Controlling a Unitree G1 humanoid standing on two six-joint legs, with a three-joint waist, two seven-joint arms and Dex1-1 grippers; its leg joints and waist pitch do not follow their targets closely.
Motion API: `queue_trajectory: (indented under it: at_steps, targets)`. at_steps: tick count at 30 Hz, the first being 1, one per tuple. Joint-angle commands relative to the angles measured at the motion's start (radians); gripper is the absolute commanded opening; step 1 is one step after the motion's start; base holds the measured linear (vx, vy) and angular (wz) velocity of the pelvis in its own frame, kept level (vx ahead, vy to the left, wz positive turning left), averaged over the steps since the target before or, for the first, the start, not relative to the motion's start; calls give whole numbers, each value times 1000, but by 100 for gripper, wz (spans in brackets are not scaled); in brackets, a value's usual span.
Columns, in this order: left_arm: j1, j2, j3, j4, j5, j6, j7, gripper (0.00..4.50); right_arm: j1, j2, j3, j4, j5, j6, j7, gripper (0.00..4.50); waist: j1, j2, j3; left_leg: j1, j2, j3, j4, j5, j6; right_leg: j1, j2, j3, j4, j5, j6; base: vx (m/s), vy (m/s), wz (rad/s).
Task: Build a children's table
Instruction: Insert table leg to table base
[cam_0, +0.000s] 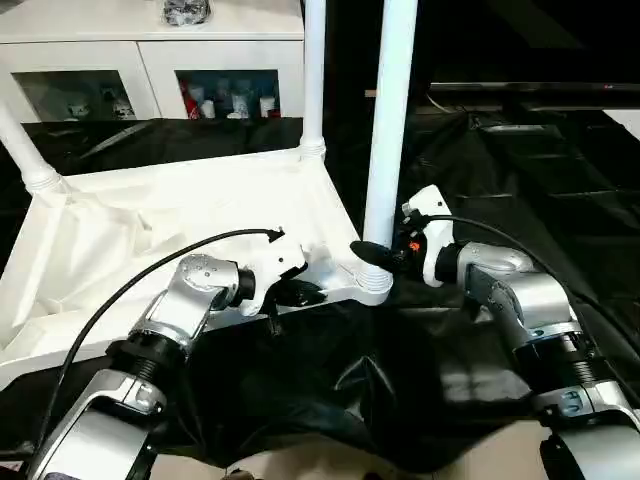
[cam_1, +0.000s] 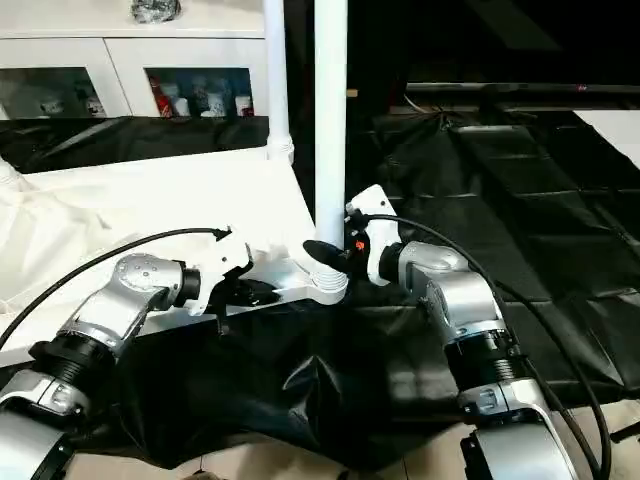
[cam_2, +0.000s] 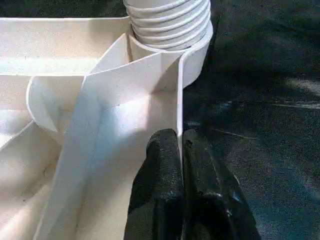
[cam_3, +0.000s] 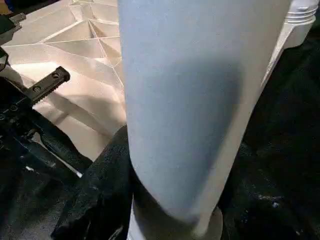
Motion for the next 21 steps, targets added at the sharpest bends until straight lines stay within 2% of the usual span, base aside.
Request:
queue_trajectory:
  at_steps: [1,3,5,8,13,17,18,19,20,21]
  targets:
    - [-9,1,-12,17,16,7,0,0,-16,9,-19,39,6,-8,-6,189,5,-2,-75,9,33,-11,-68,-250,25,57,-61,50,-71,-376,-157,0,0,0]
    - [-8,0,-14,15,15,6,-1,0,-22,22,-36,65,18,-17,-8,189,3,0,-73,10,33,-12,-68,-263,22,56,-61,49,-74,-387,-156,0,0,0]
    - [-7,0,-16,13,14,5,-2,0,-24,41,-83,96,53,-16,-23,189,2,1,-74,10,33,-12,-68,-270,22,56,-61,49,-74,-383,-159,0,0,0]
    - [-7,0,-16,12,13,7,-3,0,-18,47,-107,102,72,-12,-30,189,3,3,-76,11,34,-13,-68,-259,22,57,-62,50,-72,-366,-165,0,0,0]
    - [-15,0,-10,18,13,7,-1,0,65,80,-178,81,134,-8,-34,189,7,6,-76,11,34,-12,-69,-264,23,57,-61,50,-72,-347,-172,0,0,0]
    - [-27,-2,-4,30,15,2,13,0,146,107,-175,39,145,-32,-30,189,10,7,-75,12,35,-13,-71,-272,21,57,-62,49,-74,-360,-164,0,0,0]
    - [-27,-2,-4,30,15,2,13,0,146,107,-175,39,145,-32,-30,189,9,13,-74,12,34,-13,-73,-285,17,56,-60,48,-76,-366,-160,0,0,0]
    - [-29,-3,-4,33,15,1,15,0,165,112,-169,31,142,-42,-31,189,9,10,-74,13,32,-14,-73,-294,16,56,-60,46,-77,-381,-158,0,0,0]
    - [-31,-3,-4,36,17,-3,19,0,184,118,-168,25,138,-55,-36,189,9,11,-73,13,32,-14,-73,-302,15,55,-61,46,-79,-395,-155,0,0,0]
    - [-33,-5,-4,39,19,-4,21,0,202,123,-167,20,133,-70,-42,189,10,25,-72,17,31,-16,-73,-316,11,54,-63,45,-81,-418,-148,0,0,0]
